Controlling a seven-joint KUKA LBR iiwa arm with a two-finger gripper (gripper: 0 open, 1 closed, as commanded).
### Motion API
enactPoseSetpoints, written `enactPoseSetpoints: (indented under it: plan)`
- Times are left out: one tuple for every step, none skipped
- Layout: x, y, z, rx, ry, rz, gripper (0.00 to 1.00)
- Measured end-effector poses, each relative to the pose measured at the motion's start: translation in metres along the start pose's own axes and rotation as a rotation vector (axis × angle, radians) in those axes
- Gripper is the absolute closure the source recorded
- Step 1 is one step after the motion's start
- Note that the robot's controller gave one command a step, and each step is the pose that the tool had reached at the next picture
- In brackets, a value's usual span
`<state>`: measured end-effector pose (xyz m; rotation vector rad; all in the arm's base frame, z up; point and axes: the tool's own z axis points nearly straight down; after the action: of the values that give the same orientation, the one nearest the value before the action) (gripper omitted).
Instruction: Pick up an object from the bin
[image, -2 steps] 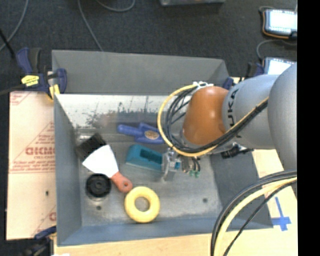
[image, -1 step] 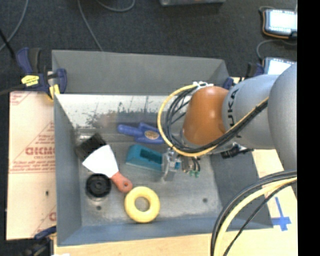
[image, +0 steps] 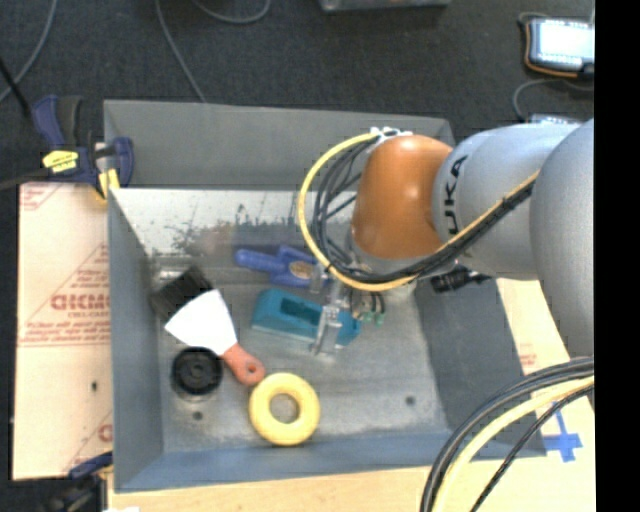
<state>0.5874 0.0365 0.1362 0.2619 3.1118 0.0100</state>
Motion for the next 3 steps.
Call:
enactPoseSetpoints:
  plan:
    - [0.0, 0.0, 0.0, 0.0, 0.001, 0.0, 0.0]
    - [-0.007, -0.006, 0.009, 0.0, -0.002, -0.069, 0.0]
    - [-0.025, -0.017, 0.067, 0.001, 0.003, 0.143, 1.0]
